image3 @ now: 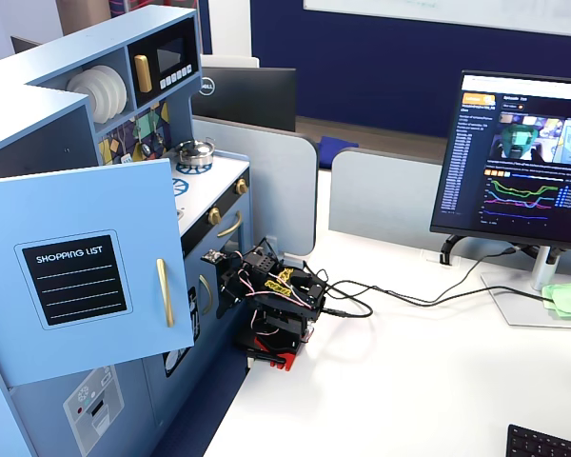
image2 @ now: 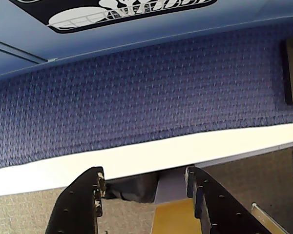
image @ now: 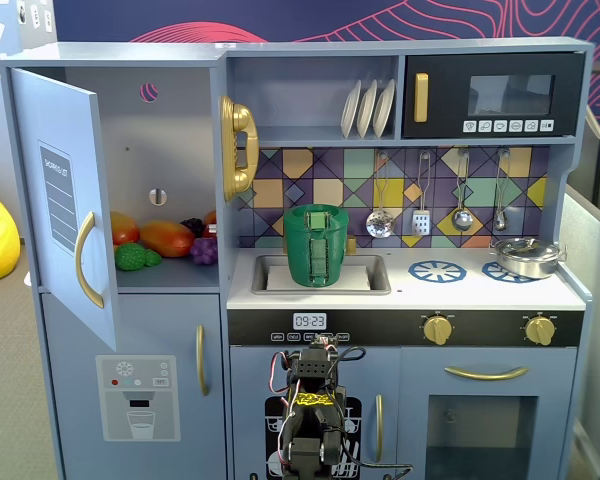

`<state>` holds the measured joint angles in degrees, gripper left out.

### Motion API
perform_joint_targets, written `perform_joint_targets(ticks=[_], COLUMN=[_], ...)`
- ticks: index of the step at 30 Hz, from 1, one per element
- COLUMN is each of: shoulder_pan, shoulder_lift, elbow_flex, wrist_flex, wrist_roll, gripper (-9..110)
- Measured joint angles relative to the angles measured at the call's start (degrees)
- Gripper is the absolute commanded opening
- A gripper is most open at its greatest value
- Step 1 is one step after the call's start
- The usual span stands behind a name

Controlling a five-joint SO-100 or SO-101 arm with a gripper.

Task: Take off the lid from the green recipient and place it on the counter

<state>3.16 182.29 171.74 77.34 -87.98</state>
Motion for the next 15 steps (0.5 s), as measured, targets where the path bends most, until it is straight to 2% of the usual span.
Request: perform_joint_targets(ticks=[15], shoulder_pan=[2.9], shoulder_lift=[0.0], elbow_flex=[0.0], wrist_flex=[0.0], wrist_roll=[0.0], gripper=[0])
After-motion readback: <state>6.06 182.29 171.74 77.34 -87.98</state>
